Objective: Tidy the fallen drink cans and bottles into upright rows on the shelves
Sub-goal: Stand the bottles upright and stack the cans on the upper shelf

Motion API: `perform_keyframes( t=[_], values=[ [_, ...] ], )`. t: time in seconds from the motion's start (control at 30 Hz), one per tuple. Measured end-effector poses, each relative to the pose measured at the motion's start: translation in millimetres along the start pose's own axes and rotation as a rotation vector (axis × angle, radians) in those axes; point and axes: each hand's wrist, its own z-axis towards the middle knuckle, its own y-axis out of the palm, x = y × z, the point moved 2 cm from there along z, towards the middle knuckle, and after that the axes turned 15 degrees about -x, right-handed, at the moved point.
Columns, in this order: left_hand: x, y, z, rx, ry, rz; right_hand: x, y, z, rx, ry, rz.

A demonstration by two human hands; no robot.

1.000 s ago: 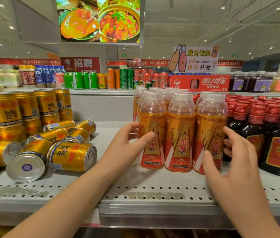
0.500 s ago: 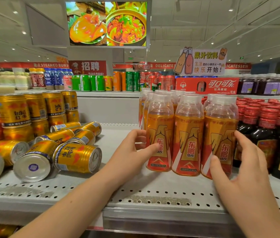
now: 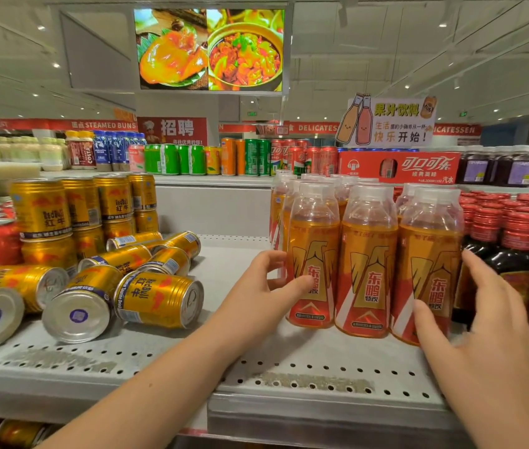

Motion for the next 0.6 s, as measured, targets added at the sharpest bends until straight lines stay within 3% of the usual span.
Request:
perform_keyframes(
  t=[0.13, 0.27, 0.4, 0.6],
  values=[
    [3.6, -20.6, 0.5, 0.065, -0.047, 0.194, -23.7, -3.5, -13.0, 0.068, -0.283, 0.027],
    [15.0, -45.2, 5.0, 0.116, -0.045, 0.465, -58.7, 23.8, -26.9, -0.162, -0.440, 0.053],
    [24.3, -51.7, 21.2, -0.134, -0.116, 0.749, -81.8, 52.0, -30.1, -0.322, -0.524, 0.070],
    [26.4, -77.9, 60.7, -0.381, -0.144, 0.931, -91.8, 66.1, -18.3, -0.340, -0.464, 0.102]
  ],
)
